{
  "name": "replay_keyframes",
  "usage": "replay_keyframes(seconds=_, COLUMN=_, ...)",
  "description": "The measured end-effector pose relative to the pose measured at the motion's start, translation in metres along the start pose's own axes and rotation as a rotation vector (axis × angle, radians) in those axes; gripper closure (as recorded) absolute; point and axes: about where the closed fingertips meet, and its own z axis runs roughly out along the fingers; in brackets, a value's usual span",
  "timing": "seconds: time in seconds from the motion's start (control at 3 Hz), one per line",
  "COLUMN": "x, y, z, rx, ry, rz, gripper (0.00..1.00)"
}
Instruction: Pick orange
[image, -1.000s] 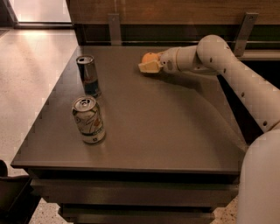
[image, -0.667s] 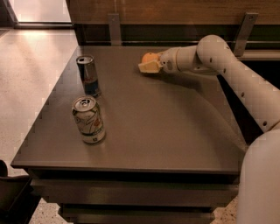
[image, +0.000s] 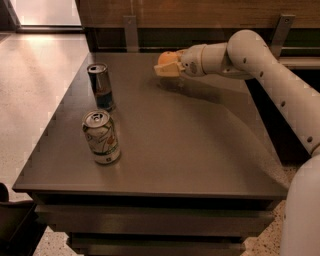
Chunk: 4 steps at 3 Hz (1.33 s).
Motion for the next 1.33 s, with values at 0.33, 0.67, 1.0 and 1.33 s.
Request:
replay_keyframes(seconds=0.33, x=-0.023, y=0.009, z=-0.012, rx=0.004, ry=-0.025, rz=-0.056, gripper=1.0)
replay_keyframes(seconds=0.67, x=-0.045, y=0.018, z=-0.024, rx=0.014, ry=-0.047, rz=-0.112, gripper=1.0)
replay_keyframes(seconds=1.0, x=-0.065, y=0.025, z=-0.032, rx=0.019, ry=-0.06, rz=-0.166, gripper=1.0)
replay_keyframes(seconds=1.33, x=-0.067, y=0.026, z=-0.033, rx=0.019, ry=-0.061, rz=-0.169, gripper=1.0)
